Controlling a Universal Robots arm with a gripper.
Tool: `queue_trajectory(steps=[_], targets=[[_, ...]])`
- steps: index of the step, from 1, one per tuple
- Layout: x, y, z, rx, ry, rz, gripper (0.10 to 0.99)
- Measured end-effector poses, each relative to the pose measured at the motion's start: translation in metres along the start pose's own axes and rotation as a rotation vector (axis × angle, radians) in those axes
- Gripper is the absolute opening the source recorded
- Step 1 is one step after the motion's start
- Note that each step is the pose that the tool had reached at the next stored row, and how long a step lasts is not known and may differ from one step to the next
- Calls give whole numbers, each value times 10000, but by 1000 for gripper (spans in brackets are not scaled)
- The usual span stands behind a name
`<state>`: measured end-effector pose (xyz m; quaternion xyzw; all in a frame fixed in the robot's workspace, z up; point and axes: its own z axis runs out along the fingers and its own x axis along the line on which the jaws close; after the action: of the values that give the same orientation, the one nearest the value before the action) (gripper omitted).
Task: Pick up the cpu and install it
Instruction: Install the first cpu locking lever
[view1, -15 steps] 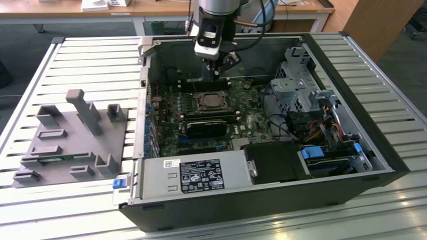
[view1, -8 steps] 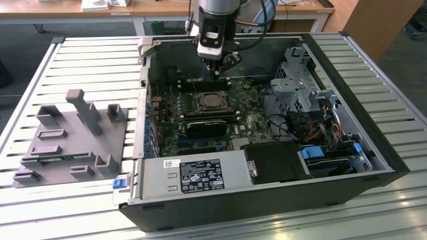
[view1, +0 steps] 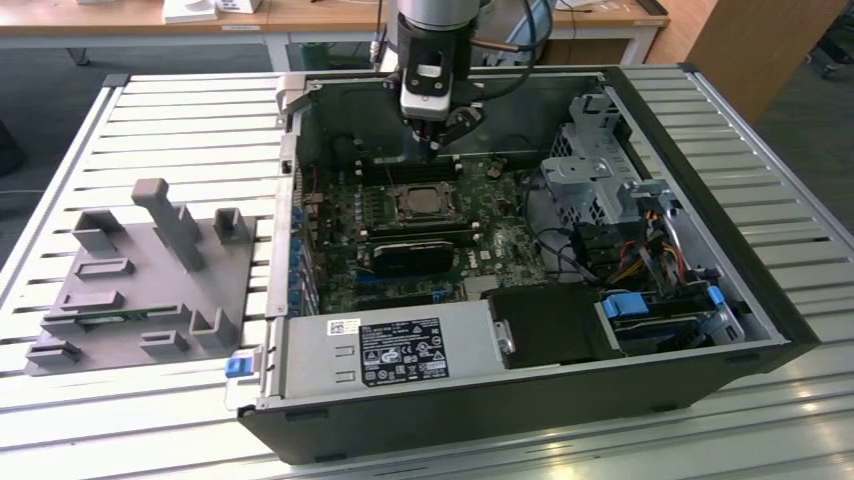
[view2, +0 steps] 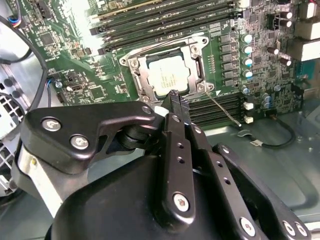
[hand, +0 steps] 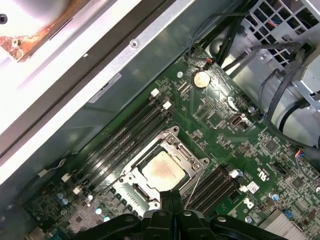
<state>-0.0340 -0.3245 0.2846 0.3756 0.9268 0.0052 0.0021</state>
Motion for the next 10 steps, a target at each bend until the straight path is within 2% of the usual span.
queue_trajectory(steps=[10], targets=[[0,0,0,0,7,-570,106]])
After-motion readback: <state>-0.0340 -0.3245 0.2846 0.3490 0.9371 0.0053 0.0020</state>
